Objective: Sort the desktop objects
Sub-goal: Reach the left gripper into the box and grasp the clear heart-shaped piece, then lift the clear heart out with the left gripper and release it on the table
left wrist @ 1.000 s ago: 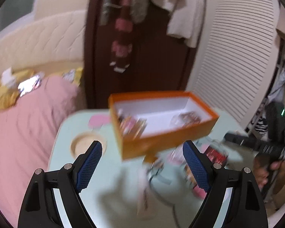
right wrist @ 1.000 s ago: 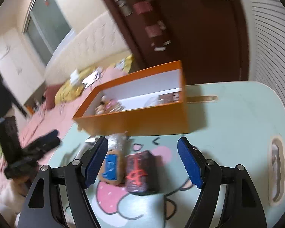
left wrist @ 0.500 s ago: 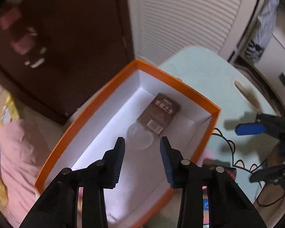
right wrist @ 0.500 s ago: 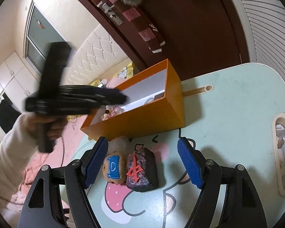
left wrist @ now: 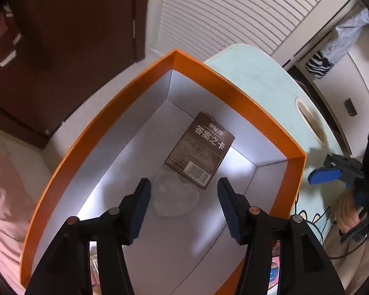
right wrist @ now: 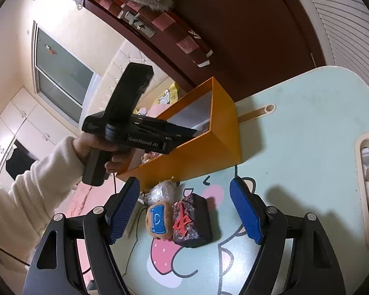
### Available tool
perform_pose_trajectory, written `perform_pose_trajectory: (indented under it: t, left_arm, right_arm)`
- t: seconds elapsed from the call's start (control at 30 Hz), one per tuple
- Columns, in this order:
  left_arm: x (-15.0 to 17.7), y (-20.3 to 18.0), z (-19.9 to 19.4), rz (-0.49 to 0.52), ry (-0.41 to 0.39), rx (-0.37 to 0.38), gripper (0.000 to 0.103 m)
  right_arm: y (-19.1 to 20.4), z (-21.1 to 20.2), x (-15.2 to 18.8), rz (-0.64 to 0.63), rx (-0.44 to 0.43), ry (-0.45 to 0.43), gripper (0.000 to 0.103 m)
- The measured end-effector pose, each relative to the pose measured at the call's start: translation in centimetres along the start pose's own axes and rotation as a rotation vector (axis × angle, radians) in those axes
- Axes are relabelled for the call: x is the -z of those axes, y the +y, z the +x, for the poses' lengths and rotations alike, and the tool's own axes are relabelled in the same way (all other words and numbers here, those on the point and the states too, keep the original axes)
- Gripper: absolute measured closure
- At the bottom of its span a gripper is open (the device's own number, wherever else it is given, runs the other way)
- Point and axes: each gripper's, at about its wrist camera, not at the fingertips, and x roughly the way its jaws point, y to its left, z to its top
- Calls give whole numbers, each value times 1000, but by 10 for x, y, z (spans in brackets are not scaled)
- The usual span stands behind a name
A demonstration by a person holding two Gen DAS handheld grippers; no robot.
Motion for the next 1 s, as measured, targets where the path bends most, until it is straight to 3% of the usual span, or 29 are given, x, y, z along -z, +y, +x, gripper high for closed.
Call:
perform_pose_trajectory:
  t: [0.1, 0.13, 0.33, 0.43, 0.6, 0.8, 1.0]
  left_arm:
    - [2, 1, -2, -15, 14, 7, 59]
    - [4, 2, -3, -22, 18, -2, 67]
    - [14, 7, -10, -64, 12, -78, 67]
    - [17, 4, -14, -75, 3, -160, 67]
    - [29, -8, -63, -134, -156, -168, 67]
    - [75, -48, -131, -191, -323, -139, 67]
    - [147, -73, -124, -271, -372, -128, 67]
  right_arm:
    - [-1, 0, -1, 6, -2, -2, 27]
    - [-1, 0, -1, 9, -4, -2, 27]
    - [-4, -1, -1, 25, -4, -2, 27]
    - [-4, -1, -1, 26, -2, -1, 27]
    - [-2, -2, -2, 12, -2, -9, 27]
    - [0, -1, -1, -4, 14, -9, 27]
    - [2, 1, 1, -26, 43, -6, 27]
